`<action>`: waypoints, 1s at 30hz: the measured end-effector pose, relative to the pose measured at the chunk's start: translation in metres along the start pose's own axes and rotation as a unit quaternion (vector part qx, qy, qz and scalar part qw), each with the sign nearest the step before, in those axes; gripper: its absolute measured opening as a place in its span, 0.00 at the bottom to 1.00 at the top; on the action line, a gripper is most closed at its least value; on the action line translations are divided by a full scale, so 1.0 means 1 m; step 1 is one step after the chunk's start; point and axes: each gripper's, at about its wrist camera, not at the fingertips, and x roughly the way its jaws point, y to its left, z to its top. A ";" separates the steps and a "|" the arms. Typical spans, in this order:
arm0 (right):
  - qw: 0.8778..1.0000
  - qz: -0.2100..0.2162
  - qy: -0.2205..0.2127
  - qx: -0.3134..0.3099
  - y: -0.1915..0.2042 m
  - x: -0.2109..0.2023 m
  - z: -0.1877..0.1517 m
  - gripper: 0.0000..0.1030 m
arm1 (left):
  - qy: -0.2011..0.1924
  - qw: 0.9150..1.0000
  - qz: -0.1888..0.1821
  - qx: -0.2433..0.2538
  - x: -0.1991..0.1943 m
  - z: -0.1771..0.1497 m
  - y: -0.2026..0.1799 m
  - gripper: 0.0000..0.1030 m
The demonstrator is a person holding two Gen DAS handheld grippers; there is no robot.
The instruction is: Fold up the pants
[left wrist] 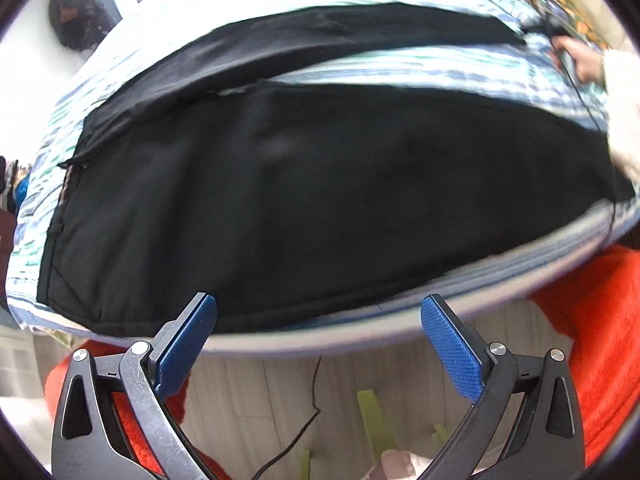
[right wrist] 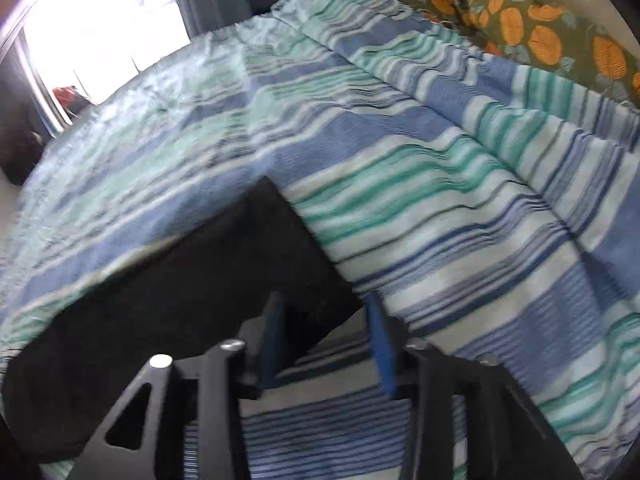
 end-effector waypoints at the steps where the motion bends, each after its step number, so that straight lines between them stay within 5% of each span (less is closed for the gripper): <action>1: 1.000 -0.001 -0.014 0.010 -0.007 -0.009 -0.007 0.59 | -0.007 1.000 0.002 -0.009 -0.001 0.002 0.006 0.99; 4: 0.998 0.030 -0.056 0.015 -0.013 -0.052 -0.039 0.62 | -0.052 0.997 0.010 -0.047 0.002 0.025 0.031 0.99; 7: 0.988 0.120 -0.082 -0.056 0.014 -0.108 -0.099 0.63 | -0.096 0.992 0.014 -0.082 0.015 0.047 0.048 0.99; 9: 0.964 0.224 -0.074 -0.120 0.043 -0.152 -0.158 0.69 | -0.114 0.990 0.007 -0.080 0.032 0.056 0.044 0.99; 11: 0.935 0.304 -0.041 -0.176 0.070 -0.185 -0.226 0.75 | -0.089 0.994 0.016 -0.054 0.060 0.055 0.033 0.99; 13: 0.913 0.341 0.015 -0.225 0.092 -0.198 -0.290 0.75 | -0.060 0.997 0.030 -0.039 0.084 0.042 0.026 1.00; 15: 0.918 0.309 0.062 -0.242 0.091 -0.194 -0.330 0.73 | -0.086 0.995 0.026 -0.040 0.080 0.028 0.027 0.99; 17: 0.939 0.269 0.022 -0.213 0.051 -0.199 -0.333 0.69 | -0.075 0.997 0.020 -0.029 0.076 0.024 0.030 1.00; 19: 0.973 0.191 -0.005 -0.131 -0.009 -0.189 -0.310 0.69 | -0.064 0.998 0.012 -0.027 0.075 0.025 0.034 1.00; 21: 0.997 0.073 -0.016 -0.005 -0.083 -0.178 -0.299 0.82 | -0.068 0.997 0.010 -0.025 0.078 0.023 0.036 1.00; 22: 0.996 0.054 -0.018 0.064 -0.114 -0.175 -0.298 0.79 | -0.071 0.997 0.013 -0.023 0.078 0.022 0.035 1.00; 24: 0.985 0.101 -0.046 0.129 -0.137 -0.182 -0.297 0.77 | -0.076 0.996 0.025 -0.024 0.076 0.019 0.032 1.00; 26: 0.992 0.051 -0.097 0.069 -0.112 -0.201 -0.294 0.81 | -0.074 0.996 0.028 -0.036 0.071 0.012 0.028 0.99; 30: 0.979 0.081 -0.177 -0.067 -0.036 -0.231 -0.295 0.87 | -0.066 0.996 0.018 -0.054 0.065 0.008 0.025 0.99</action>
